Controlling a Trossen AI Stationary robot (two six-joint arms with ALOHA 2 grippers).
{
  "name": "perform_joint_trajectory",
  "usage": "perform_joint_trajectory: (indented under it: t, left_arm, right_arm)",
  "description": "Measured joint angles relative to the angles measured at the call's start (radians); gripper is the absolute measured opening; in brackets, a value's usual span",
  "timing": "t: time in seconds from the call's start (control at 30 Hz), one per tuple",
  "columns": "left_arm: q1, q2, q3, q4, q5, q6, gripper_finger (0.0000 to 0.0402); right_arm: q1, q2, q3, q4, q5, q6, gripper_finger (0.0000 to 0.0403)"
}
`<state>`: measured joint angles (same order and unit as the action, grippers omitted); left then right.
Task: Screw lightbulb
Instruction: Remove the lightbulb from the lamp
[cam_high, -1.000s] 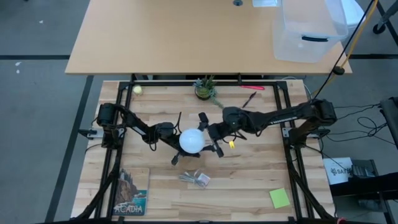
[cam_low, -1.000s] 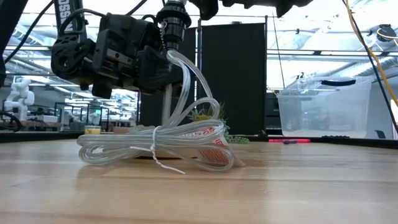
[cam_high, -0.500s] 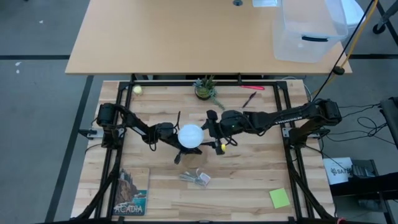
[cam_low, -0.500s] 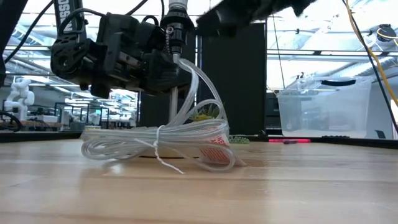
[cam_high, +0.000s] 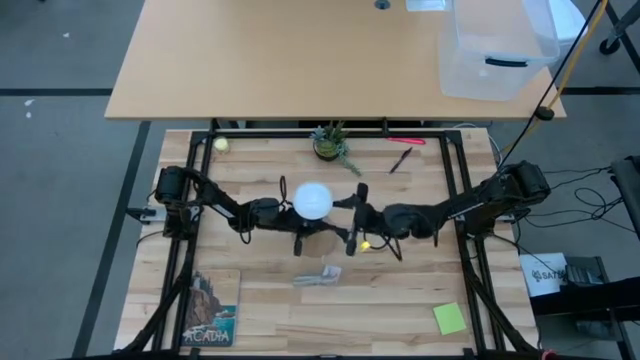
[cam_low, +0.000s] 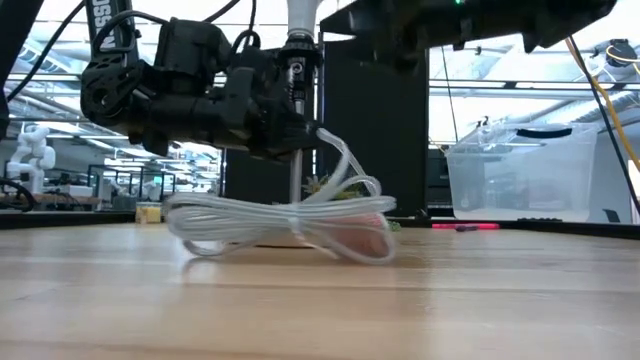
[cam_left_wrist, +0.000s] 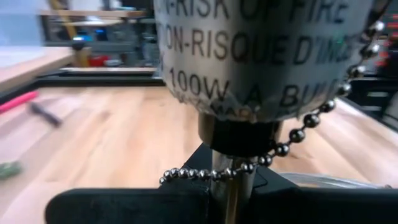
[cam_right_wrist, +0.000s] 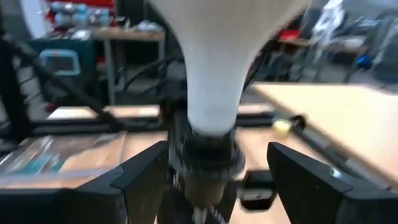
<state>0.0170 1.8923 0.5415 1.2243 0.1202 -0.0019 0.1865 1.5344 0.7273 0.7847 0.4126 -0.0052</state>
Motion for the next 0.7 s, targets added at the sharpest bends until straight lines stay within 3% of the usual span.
perform_joint_trajectory:
  t: [0.3,0.53,0.7]
  left_arm:
    - [0.000,0.000,0.000,0.003,-0.166,-0.019,0.0022]
    - [0.002,0.000,0.000,0.003,-0.211,-0.023,0.0022]
    - [0.002,0.000,0.000,0.003,-0.212,-0.026,0.0022]
  right_arm:
    - [-0.039,0.000,0.000,0.063,0.033,0.013,0.0265]
    - [-0.057,0.022,0.044,0.058,-0.049,0.042,0.0274]
    - [-0.058,0.079,0.102,0.034,-0.046,0.030,0.0285]
